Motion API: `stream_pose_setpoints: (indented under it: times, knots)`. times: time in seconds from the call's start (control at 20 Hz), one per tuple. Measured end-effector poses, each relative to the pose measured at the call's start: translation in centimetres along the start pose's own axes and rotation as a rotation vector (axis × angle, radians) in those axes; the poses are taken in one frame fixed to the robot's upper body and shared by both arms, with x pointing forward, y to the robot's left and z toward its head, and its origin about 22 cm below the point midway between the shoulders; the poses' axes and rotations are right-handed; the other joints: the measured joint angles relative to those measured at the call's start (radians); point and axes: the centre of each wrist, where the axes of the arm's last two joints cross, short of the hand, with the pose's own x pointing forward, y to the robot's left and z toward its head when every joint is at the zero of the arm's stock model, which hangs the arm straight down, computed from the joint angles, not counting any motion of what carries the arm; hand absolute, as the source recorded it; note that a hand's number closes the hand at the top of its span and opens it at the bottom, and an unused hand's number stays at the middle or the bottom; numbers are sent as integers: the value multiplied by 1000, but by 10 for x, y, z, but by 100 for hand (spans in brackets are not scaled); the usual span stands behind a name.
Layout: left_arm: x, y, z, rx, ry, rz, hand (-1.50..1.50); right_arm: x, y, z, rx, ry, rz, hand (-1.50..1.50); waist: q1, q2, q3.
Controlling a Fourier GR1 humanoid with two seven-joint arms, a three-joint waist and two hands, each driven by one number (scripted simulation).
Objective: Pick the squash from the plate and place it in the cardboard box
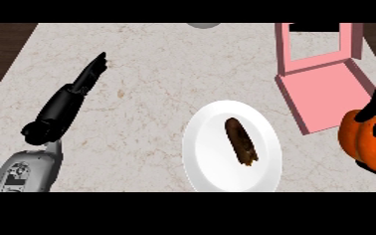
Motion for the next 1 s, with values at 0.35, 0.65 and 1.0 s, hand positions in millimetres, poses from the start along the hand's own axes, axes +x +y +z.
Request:
stream_pose_setpoints:
  times: [0.35, 0.65, 1.0]
  knots:
    - [3, -5, -13, -30, -26, 8, 0, -54, -35, 0, 217, 124, 100, 150, 35, 7, -1]
    - [5, -7, -18, -43, -29, 5, 0, -92, -38, -4, 409, 189, 145, 150, 54, 10, 0]
    - [3, -13, -21, -44, -30, 2, 0, -126, -30, -6, 592, 232, 198, -150, 52, 11, 0]
